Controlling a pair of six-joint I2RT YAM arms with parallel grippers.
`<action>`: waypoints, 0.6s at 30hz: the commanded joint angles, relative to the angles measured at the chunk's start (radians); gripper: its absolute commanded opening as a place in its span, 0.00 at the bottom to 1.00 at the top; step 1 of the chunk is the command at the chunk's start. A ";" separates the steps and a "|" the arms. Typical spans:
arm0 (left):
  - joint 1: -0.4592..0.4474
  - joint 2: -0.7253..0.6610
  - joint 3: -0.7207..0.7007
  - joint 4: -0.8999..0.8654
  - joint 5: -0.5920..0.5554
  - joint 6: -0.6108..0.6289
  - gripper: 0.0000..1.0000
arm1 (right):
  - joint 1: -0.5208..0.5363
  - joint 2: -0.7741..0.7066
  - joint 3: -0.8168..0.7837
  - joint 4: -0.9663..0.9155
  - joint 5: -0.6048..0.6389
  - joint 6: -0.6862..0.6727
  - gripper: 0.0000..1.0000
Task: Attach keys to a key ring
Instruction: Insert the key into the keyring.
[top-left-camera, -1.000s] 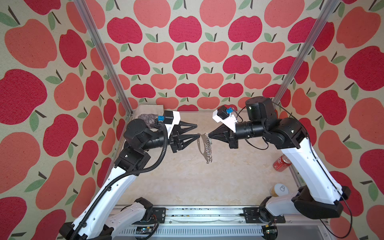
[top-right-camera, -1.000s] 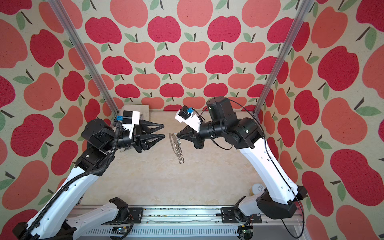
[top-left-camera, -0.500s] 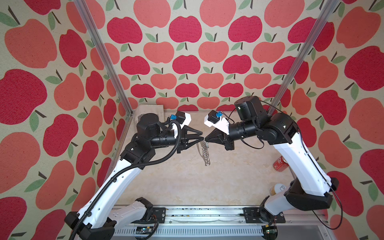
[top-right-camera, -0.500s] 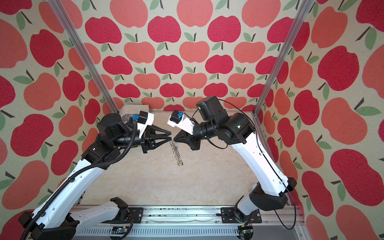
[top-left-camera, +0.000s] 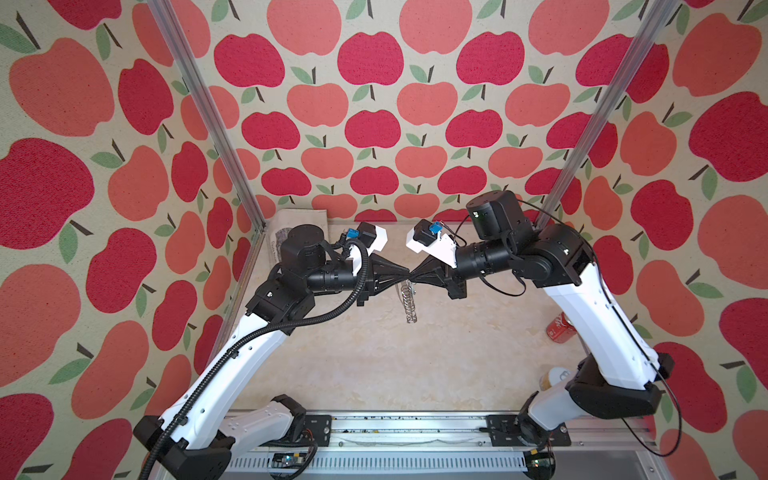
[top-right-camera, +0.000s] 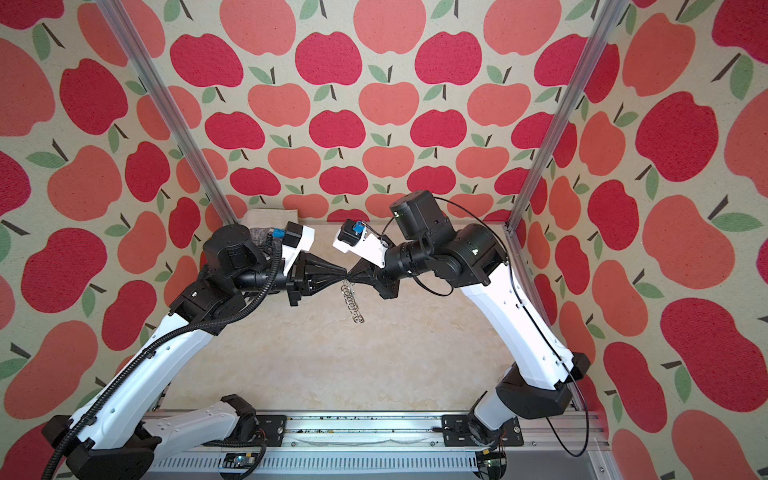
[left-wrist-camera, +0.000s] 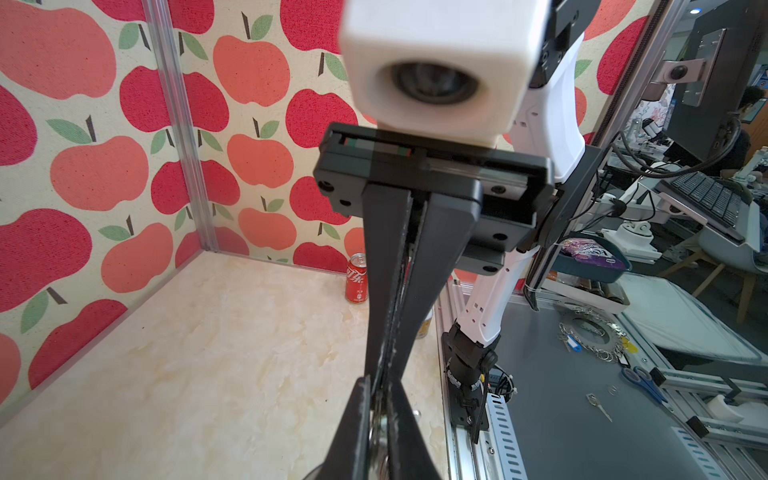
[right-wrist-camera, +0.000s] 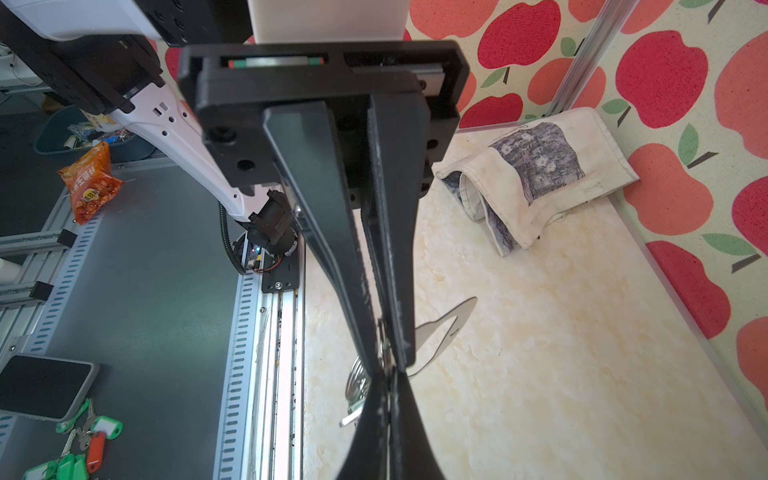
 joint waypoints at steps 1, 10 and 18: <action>-0.011 -0.005 0.024 -0.017 0.010 0.019 0.08 | 0.011 0.000 0.029 0.012 -0.013 -0.018 0.00; -0.021 -0.015 0.013 -0.008 0.005 0.021 0.00 | 0.013 -0.003 0.024 0.033 -0.014 -0.012 0.00; -0.009 -0.088 -0.064 0.152 -0.042 -0.007 0.00 | 0.003 -0.052 -0.041 0.053 0.019 -0.003 0.26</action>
